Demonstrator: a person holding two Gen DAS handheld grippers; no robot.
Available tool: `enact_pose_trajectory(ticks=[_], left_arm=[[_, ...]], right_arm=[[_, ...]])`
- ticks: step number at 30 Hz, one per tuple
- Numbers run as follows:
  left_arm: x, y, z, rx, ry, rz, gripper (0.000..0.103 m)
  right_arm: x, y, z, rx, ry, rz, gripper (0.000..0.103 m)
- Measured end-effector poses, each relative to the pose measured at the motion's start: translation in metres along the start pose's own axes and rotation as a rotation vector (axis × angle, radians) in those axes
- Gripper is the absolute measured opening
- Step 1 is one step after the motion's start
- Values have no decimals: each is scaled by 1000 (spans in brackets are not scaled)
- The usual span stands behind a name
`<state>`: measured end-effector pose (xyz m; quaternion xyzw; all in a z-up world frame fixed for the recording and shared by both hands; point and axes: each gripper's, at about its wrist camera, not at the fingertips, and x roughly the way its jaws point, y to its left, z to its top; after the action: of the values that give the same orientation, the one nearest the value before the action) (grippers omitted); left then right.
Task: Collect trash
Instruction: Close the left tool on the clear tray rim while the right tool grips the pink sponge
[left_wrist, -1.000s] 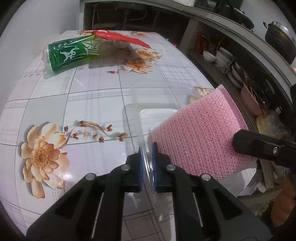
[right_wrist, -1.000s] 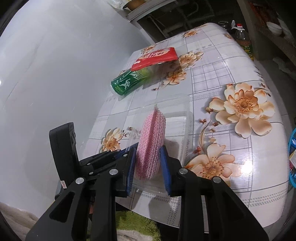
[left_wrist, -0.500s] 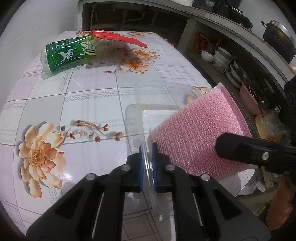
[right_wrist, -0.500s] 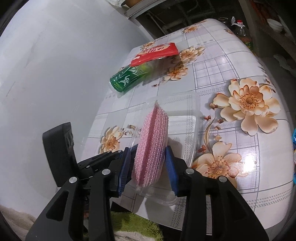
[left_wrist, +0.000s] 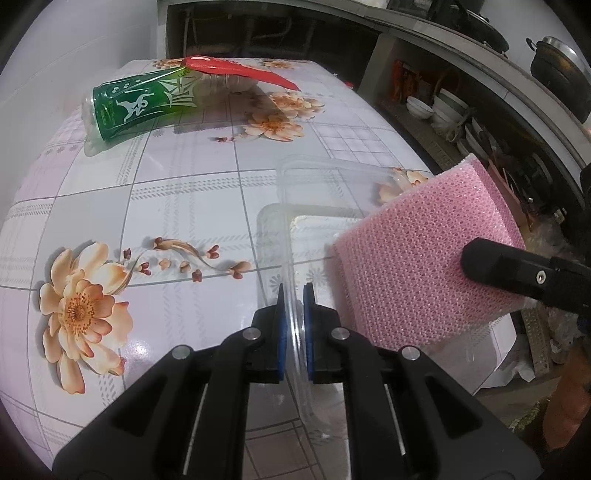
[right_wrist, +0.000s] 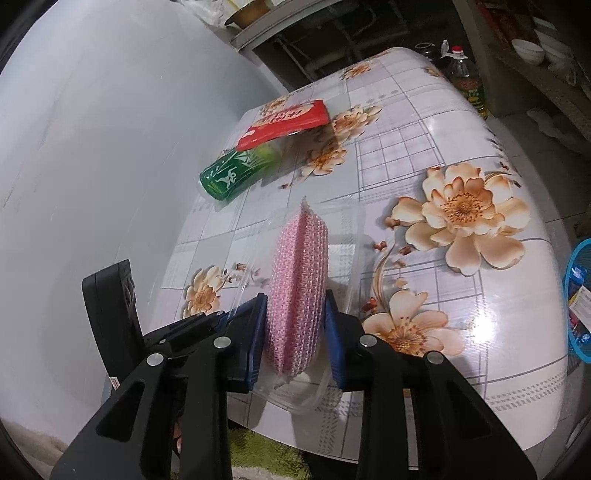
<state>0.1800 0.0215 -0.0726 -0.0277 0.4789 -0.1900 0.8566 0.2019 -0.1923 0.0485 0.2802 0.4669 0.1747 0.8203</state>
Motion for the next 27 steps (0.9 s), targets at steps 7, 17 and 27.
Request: enact_pose_trajectory(ticks=[7, 17, 27], left_arm=[[-3, -2, 1, 10, -16, 11, 5], [-8, -2, 1, 14, -34, 18, 3], [-12, -4, 0, 19, -49, 28, 3]], right_arm=[[-2, 0, 0, 0, -4, -1, 29], [-6, 1, 0, -3, -10, -1, 29], [-12, -1, 2, -4, -20, 4, 29]])
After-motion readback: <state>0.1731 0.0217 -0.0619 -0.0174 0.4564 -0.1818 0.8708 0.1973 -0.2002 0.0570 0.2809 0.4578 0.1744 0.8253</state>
